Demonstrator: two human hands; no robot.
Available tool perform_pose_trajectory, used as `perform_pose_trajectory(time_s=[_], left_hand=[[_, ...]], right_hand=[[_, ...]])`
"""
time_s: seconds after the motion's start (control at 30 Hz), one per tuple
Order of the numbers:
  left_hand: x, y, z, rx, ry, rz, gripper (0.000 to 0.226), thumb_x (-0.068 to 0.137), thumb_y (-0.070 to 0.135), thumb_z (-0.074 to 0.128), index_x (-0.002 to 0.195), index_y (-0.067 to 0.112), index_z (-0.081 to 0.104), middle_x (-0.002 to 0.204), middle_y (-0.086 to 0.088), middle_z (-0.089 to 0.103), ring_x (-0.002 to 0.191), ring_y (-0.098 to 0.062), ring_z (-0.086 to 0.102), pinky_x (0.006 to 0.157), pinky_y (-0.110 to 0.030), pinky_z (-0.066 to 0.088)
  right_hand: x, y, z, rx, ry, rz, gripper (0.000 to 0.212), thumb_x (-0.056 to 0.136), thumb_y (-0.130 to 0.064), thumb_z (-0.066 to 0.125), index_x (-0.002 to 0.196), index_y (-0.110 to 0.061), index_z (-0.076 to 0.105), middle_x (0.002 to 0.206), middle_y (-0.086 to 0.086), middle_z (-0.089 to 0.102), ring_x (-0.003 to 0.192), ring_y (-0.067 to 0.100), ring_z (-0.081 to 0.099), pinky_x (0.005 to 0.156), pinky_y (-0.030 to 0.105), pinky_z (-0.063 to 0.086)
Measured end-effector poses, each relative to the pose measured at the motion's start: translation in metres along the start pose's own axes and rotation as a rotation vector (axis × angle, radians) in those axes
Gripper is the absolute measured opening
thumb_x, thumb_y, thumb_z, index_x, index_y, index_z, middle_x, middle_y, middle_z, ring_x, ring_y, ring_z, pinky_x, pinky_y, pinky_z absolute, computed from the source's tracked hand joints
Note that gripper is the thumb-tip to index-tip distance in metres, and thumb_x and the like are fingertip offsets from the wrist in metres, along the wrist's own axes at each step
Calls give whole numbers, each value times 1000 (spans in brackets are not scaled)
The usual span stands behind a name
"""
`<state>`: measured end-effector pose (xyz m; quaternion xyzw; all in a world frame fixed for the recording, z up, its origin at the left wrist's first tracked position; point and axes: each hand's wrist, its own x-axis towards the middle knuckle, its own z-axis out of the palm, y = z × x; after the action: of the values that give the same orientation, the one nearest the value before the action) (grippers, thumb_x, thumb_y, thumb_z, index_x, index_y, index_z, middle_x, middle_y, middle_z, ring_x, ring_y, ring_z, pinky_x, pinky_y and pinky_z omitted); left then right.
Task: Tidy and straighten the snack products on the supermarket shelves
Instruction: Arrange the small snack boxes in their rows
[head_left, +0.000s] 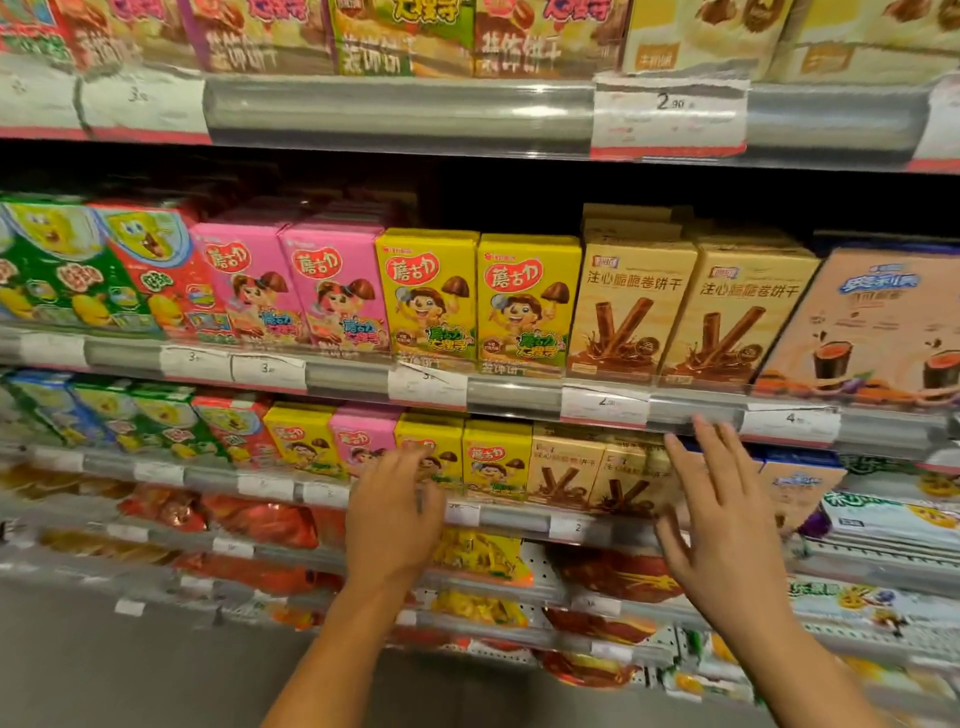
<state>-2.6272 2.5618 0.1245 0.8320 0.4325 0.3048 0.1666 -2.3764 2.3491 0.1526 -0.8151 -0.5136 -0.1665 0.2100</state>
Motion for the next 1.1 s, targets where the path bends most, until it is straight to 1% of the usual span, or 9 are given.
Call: perform_pose_trajectory(time_s=[0.1, 0.2, 0.27, 0.4, 0.57, 0.73, 0.83, 0.93, 1.1], left_hand=[[12, -40, -20, 92, 91, -45, 38, 92, 19, 62, 128, 10, 62, 134, -8, 61, 121, -32, 53, 101, -49, 46], [30, -74, -37, 236, 112, -79, 56, 87, 15, 70, 140, 7, 52, 149, -14, 48, 132, -37, 44, 108, -53, 42], [42, -95, -44, 336, 80, -61, 64, 84, 17, 74, 142, 6, 49, 149, -17, 47, 135, -40, 40, 109, -56, 40], [58, -118, -47, 436, -47, -71, 70, 80, 16, 80, 141, 2, 48, 147, -23, 46, 139, -45, 34, 106, -63, 40], [57, -130, -46, 381, -44, -57, 68, 71, 6, 84, 133, 0, 55, 145, -25, 50, 139, -47, 37, 100, -68, 41], [60, -127, -55, 368, -17, -50, 48, 74, 0, 80, 116, 1, 56, 138, -23, 57, 139, -44, 39, 102, -66, 38], [64, -131, -60, 400, -19, -30, 54, 75, -2, 78, 124, 5, 56, 132, -21, 61, 135, -42, 45, 100, -62, 40], [70, -136, -67, 445, -30, 63, 61, 73, -1, 81, 128, 8, 59, 126, -17, 64, 120, -41, 55, 93, -60, 45], [77, -143, -81, 644, -111, 172, 63, 52, 0, 95, 110, 6, 71, 106, -17, 61, 96, -43, 58, 72, -54, 47]], right_hand=[[1, -10, 5, 3, 33, 46, 80, 78, -14, 77, 151, -9, 44, 165, 14, 26, 156, 34, 13, 116, 65, 29], [5, -25, 6, 15, 67, 125, 83, 78, -14, 76, 153, -13, 41, 160, 18, 30, 154, 38, 16, 113, 68, 32], [10, -38, 7, 8, 78, 173, 81, 81, -21, 72, 155, -15, 38, 156, 20, 30, 152, 42, 16, 110, 69, 34], [17, -57, 9, -8, 71, 244, 74, 86, -40, 48, 154, -13, 36, 154, 26, 27, 151, 47, 14, 115, 65, 27], [17, -65, 7, -33, 60, 286, 83, 84, -26, 70, 156, -13, 31, 157, 25, 24, 152, 47, 12, 112, 64, 32], [18, -68, 8, -49, 55, 303, 85, 83, -25, 72, 156, -12, 31, 157, 25, 23, 152, 46, 11, 110, 65, 34], [19, -70, 9, -51, 51, 317, 86, 83, -25, 71, 156, -12, 30, 157, 25, 22, 152, 46, 11, 109, 65, 35], [19, -70, 8, -54, 46, 309, 86, 82, -25, 72, 156, -11, 30, 157, 26, 23, 151, 47, 12, 109, 65, 36], [18, -64, 8, -89, 37, 277, 89, 80, -25, 74, 156, -9, 31, 156, 29, 25, 150, 50, 15, 111, 63, 33]])
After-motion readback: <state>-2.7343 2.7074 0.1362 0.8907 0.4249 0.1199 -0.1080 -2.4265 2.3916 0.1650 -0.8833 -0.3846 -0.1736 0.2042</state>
